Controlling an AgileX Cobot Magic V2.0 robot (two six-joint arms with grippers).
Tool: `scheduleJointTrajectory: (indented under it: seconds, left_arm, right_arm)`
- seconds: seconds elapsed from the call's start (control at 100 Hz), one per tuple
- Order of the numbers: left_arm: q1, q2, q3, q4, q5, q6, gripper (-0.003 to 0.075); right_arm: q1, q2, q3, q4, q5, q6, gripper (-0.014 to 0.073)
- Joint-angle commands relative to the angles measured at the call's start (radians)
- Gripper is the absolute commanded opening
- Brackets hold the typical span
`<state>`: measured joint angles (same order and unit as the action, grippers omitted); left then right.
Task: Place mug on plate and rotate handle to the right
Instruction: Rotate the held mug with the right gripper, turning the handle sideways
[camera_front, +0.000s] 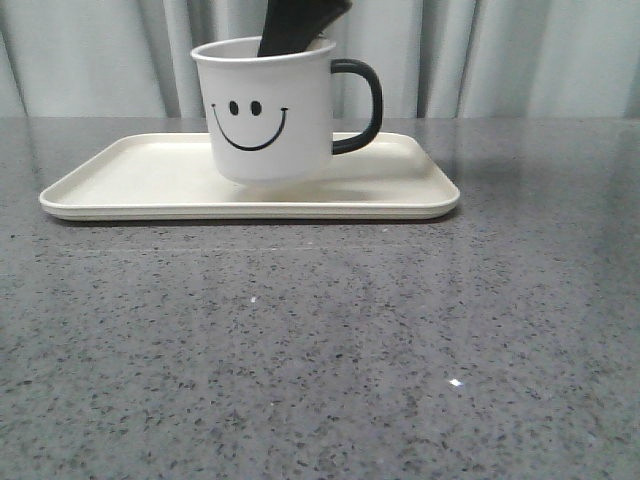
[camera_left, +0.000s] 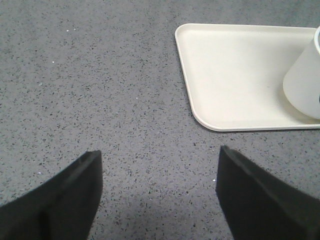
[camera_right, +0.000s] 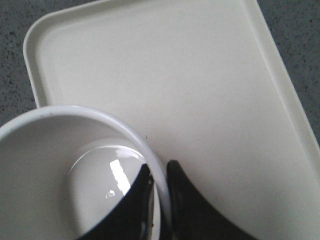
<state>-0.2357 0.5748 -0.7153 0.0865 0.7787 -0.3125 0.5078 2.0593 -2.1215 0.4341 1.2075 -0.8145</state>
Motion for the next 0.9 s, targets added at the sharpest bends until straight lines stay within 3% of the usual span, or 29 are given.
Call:
scheduleJointTrajectory:
  seconds: [0.0, 0.89]
  left_arm:
    - [0.002, 0.001, -0.025, 0.006, -0.073, -0.007, 0.0473]
    - [0.002, 0.001, -0.025, 0.006, -0.057, -0.007, 0.0473]
  right_arm:
    - [-0.003, -0.059, -0.036, 0.067, -0.055, -0.029, -0.006]
    - [-0.005, 0.015, -0.087, 0.099, -0.049, -0.097, -0.006]
